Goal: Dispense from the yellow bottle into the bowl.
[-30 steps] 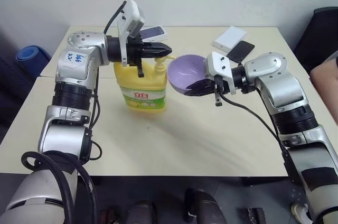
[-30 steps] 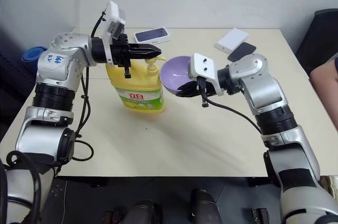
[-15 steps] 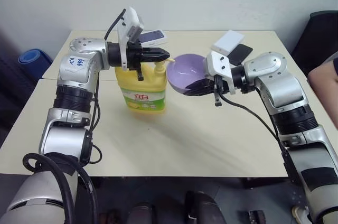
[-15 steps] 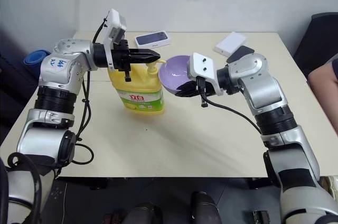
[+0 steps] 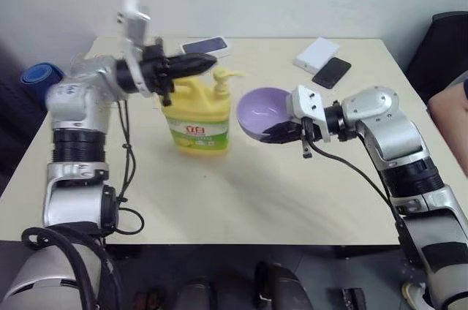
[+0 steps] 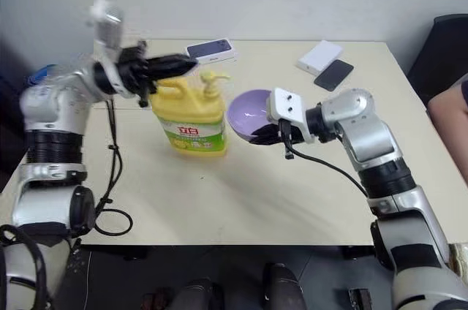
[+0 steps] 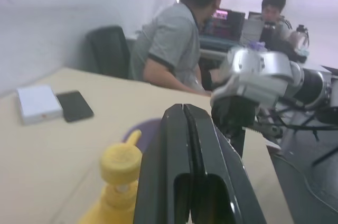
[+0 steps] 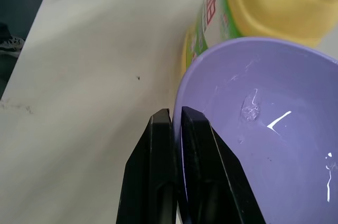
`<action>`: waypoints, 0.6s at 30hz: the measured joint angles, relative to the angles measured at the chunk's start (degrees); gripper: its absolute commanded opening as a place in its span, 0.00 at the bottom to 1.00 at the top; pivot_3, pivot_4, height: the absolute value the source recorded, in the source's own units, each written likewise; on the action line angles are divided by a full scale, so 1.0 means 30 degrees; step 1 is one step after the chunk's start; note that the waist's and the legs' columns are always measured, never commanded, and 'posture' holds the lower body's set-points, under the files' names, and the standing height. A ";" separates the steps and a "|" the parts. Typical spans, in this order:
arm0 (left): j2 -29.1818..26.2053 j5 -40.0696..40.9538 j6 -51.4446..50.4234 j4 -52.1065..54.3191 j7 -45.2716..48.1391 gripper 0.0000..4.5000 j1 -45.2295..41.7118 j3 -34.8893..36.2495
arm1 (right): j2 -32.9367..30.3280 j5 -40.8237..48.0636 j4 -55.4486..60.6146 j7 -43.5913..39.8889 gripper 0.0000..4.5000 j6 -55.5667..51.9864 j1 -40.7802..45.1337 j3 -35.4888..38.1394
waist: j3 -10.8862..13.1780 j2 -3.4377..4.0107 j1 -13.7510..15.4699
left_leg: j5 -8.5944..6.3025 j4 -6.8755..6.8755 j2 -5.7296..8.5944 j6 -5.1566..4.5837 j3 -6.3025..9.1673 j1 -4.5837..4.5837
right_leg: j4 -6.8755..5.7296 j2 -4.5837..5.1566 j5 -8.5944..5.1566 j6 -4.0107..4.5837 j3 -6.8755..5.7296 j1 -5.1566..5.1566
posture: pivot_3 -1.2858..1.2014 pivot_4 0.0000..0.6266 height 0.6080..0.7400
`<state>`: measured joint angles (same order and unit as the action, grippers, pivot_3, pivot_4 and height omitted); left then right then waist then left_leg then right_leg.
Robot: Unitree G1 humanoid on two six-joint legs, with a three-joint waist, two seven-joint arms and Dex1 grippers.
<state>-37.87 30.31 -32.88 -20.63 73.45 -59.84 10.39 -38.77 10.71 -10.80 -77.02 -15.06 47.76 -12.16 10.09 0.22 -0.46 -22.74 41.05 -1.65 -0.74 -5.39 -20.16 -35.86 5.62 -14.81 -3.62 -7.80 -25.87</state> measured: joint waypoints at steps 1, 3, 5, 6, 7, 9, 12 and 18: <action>-0.0661 0.0195 -0.0086 0.0520 0.0223 0.00 0.0641 0.0368 | -0.0367 -0.0033 -0.0265 0.0169 0.00 0.0145 -0.0554 0.0336 | 0.0000 0.0000 -0.0006 | 0.0000 -0.0012 -0.0001 -0.0001 -0.0004 0.0001 | 0.0013 -0.0001 0.0000 0.0000 -0.0016 0.0001 | 0.52 0.24 1.00; -0.1401 0.0540 -0.0238 0.1539 0.0547 0.00 0.2389 0.0854 | -0.1020 -0.0226 -0.1033 0.0463 0.00 0.0918 -0.1589 0.0804 | 0.0003 -0.0004 0.0006 | -0.0002 0.0005 -0.0003 -0.0004 -0.0003 -0.0001 | 0.0021 0.0000 0.0000 -0.0001 -0.0028 0.0011 | 0.52 0.24 1.00; -0.1864 0.0721 -0.0280 0.2676 0.0771 0.00 0.4350 0.0947 | -0.1040 -0.0444 -0.1961 0.0903 0.00 0.2100 -0.2137 0.0981 | 0.0016 -0.0024 0.0030 | -0.0002 0.0030 -0.0012 -0.0004 -0.0001 0.0001 | 0.0009 -0.0003 0.0007 -0.0011 -0.0005 0.0019 | 0.52 0.24 1.00; -0.2155 0.0924 -0.0281 0.3623 0.0881 0.00 0.6034 0.1111 | -0.1038 -0.0536 -0.3067 0.1351 0.00 0.3090 -0.2624 0.1366 | 0.0017 -0.0023 0.0014 | -0.0002 0.0022 -0.0014 -0.0004 0.0002 0.0033 | 0.0013 0.0004 0.0006 -0.0010 0.0028 0.0056 | 0.52 0.24 1.00; -0.2268 0.1049 -0.0240 0.4080 0.0884 0.00 0.7076 0.1375 | -0.1048 -0.0683 -0.4105 0.1707 0.00 0.3763 -0.2839 0.1539 | 0.0019 -0.0026 0.0027 | -0.0002 0.0030 -0.0017 -0.0004 0.0012 0.0021 | 0.0016 0.0007 0.0005 -0.0008 0.0045 0.0061 | 0.52 0.24 1.00; -0.2258 0.0946 0.0932 0.5205 0.0604 0.00 1.0437 0.2372 | -0.0825 -0.1268 -0.7170 0.3165 0.00 0.5749 -0.2996 0.1921 | 0.0020 -0.0024 -0.0053 | -0.0002 0.0007 -0.0017 -0.0004 0.0006 0.0044 | 0.0019 0.0025 0.0003 -0.0004 0.0080 0.0063 | 0.52 0.24 1.00; -0.1235 -0.0169 0.3525 0.5041 -0.0059 0.09 1.5677 0.2975 | -0.0551 -0.1816 -1.1807 0.4954 0.00 0.7894 -0.3218 0.2711 | 0.0044 -0.0002 -0.0263 | -0.0002 -0.0041 -0.0033 -0.0003 -0.0001 0.0069 | 0.0042 0.0033 -0.0010 0.0017 0.0064 0.0080 | 0.52 0.24 1.00; -0.0014 -0.0901 0.6024 0.5397 -0.2255 0.46 1.7133 0.3136 | 0.0285 -0.1679 -1.5229 0.5568 0.35 1.0506 -0.2908 0.3612 | 0.0062 -0.0086 -0.0249 | 0.0002 0.0000 -0.0016 0.0001 0.0022 0.0127 | 0.0000 0.0202 0.0012 0.0033 0.0062 0.0149 | 0.52 0.24 1.00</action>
<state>-37.91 27.61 -14.81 -4.44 66.68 -8.44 19.80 -37.91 5.67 -56.48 -60.31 16.46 39.04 -1.33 10.27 -0.03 -1.21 -22.73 41.05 -1.70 -0.73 -5.33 -19.78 -35.86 6.23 -14.77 -3.52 -7.61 -25.42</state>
